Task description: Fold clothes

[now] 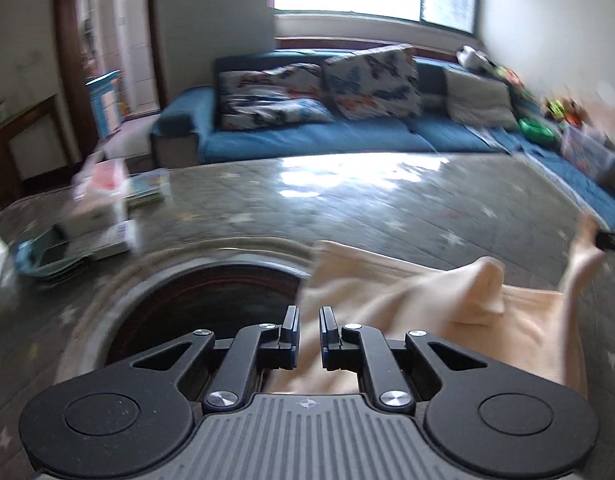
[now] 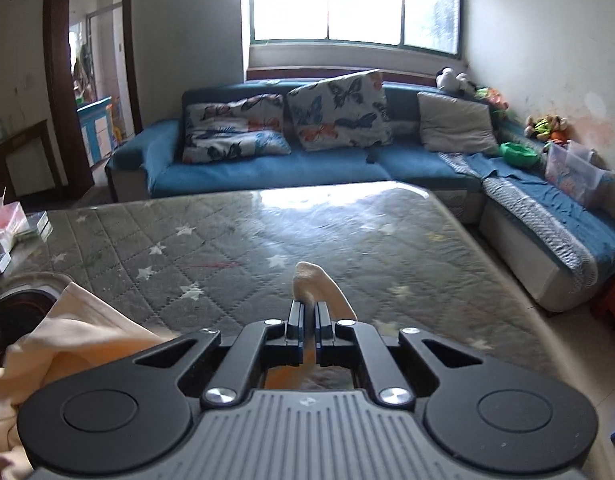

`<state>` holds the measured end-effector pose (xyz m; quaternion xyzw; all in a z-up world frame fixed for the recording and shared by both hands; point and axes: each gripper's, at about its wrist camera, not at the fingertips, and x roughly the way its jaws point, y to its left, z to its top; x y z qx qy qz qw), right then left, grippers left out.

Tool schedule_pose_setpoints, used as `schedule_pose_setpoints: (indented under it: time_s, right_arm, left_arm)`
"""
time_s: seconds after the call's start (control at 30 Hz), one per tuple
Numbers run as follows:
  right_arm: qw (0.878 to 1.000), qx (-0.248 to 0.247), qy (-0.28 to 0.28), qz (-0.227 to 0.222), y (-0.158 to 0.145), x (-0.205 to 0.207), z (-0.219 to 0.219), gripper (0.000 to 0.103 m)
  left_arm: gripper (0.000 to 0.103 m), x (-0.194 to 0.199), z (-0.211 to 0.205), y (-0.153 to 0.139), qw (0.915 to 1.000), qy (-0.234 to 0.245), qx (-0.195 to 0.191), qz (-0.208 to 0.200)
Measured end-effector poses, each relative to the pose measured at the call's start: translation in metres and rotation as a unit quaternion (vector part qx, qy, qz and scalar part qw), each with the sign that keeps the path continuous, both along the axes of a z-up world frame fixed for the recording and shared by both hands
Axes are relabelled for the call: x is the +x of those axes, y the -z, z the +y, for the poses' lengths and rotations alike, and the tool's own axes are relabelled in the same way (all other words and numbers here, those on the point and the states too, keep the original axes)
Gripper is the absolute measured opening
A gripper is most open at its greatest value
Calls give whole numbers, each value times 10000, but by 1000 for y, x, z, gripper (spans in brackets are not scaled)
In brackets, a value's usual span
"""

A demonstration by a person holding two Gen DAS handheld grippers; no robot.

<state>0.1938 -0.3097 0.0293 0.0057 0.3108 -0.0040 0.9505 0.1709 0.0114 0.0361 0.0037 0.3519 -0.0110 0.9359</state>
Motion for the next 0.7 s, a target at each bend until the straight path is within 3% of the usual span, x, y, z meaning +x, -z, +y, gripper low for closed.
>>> schedule_pose_setpoints:
  time_s: [0.1, 0.2, 0.5, 0.6, 0.67, 0.7]
  right_arm:
    - [9999, 27, 105, -112, -7, -17, -11, 4]
    - [9996, 34, 176, -224, -12, -32, -20, 4]
    - [9988, -29, 403, -285, -11, -81, -47, 4]
    - [9980, -11, 606, -172, -2, -96, -61, 4]
    - [9969, 54, 780, -38, 9, -105, -72, 4]
    - [9964, 77, 847, 27, 13, -109, -76, 4]
  left_arm:
    - [11, -12, 23, -6, 9997, -237, -65, -35]
    - [12, -20, 27, -9, 9999, -154, -24, 4]
    - [14, -17, -46, 2, 9950, 943, 322, 108]
    - [24, -5, -70, 8, 9917, 1205, 395, 208]
    - [43, 3, -84, 11, 9894, 1360, 459, 217]
    - [47, 7, -91, 13, 9884, 1420, 503, 205]
